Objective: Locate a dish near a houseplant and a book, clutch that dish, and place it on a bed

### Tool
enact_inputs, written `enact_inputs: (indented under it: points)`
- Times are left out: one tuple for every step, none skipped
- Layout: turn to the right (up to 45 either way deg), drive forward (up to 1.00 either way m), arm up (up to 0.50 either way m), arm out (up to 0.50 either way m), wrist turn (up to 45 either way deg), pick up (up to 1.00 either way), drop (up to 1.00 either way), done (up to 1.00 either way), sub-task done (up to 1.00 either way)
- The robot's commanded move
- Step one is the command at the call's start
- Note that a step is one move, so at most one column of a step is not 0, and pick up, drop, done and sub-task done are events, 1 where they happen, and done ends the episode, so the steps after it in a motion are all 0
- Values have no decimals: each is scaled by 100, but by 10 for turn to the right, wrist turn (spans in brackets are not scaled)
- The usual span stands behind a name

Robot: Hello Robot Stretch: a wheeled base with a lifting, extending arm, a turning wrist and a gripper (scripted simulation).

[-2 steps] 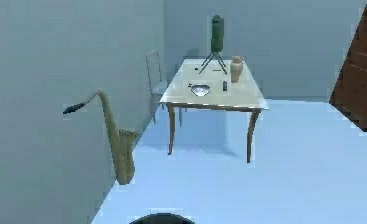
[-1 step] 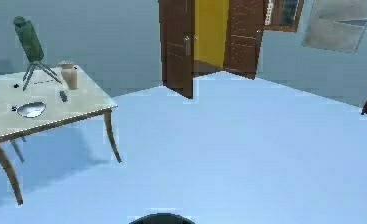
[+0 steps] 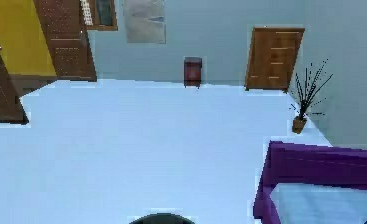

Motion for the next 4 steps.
enact_inputs:
  points:
    - [450, 0, 0, 0, 0, 0, 0, 0, 0]
    - [90, 0, 0, 0, 0, 0, 0, 0, 0]
    - [0, 10, 0, 0, 0, 0, 0, 0, 0]
    - [-450, 0, 0, 0, 0, 0, 0, 0, 0]
